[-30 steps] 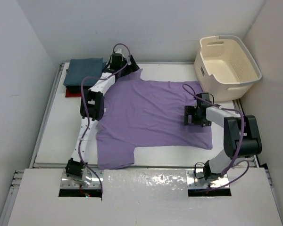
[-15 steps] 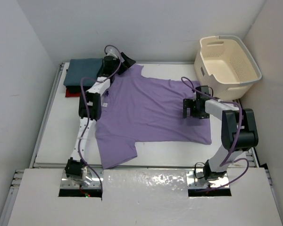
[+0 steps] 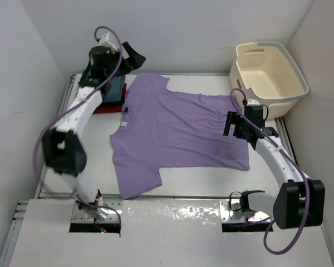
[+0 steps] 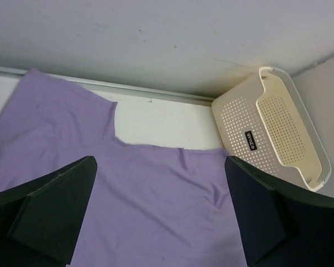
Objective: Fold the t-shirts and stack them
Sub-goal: Flatten out the tshirt
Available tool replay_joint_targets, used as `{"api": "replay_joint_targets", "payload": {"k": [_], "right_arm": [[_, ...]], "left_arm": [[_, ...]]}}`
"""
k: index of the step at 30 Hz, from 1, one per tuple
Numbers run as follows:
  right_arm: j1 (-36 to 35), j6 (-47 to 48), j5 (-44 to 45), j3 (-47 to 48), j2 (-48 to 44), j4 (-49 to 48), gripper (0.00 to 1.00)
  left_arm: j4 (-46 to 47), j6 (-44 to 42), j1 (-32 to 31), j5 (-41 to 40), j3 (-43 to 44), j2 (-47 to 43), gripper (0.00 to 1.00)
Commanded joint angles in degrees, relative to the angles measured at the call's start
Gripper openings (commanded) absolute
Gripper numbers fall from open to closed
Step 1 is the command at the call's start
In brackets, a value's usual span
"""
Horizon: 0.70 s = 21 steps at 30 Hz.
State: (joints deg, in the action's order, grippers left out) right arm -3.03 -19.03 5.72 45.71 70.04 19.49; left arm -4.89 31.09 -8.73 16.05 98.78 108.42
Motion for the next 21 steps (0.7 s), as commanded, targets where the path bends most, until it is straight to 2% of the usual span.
{"api": "replay_joint_targets", "payload": {"k": [1, 2, 4, 5, 8, 10, 14, 17, 21], "right_arm": [[0.39, -2.42, 4.12, -3.87, -2.96, 5.81, 0.99], [0.39, -2.51, 5.0, -4.23, -3.68, 8.7, 0.99], [0.39, -2.59, 7.19, -7.28, -6.56, 10.04, 0.99], [0.39, -3.46, 7.64, -8.26, -7.37, 11.0, 0.99], [0.48, -2.51, 2.91, -12.4, -8.96, 8.48, 0.99], [0.48, -1.81, -1.47, -13.28, -6.6, 4.36, 0.99], [0.48, -2.07, -5.18, -12.32, 1.05, -3.82, 0.99], [0.48, -2.07, -4.49, -11.35, 5.62, -8.49, 0.99], [0.57, -1.1, -1.33, -9.16, 11.77, -9.82, 0.99]], "left_arm": [[-2.58, -2.36, -2.6, -8.74, -17.79, -13.73, 1.0], [-3.19, -1.92, -3.3, -9.72, -26.97, -20.29, 1.0], [-3.03, 0.71, -5.59, -12.71, -36.42, -26.83, 1.0], [-2.24, 1.25, -6.46, -12.89, -45.08, -32.6, 1.0], [-1.8, 3.35, -9.19, -12.54, -58.29, -40.1, 1.0], [0.3, 4.85, -10.08, -10.7, -64.73, -41.18, 1.0], [9.88, 4.86, -10.08, -11.65, -66.97, -37.94, 1.0], [10.77, 3.72, -9.02, -13.15, -63.98, -32.94, 1.0], [12.8, 2.66, -6.04, -11.75, -62.66, -25.56, 1.0]]}}
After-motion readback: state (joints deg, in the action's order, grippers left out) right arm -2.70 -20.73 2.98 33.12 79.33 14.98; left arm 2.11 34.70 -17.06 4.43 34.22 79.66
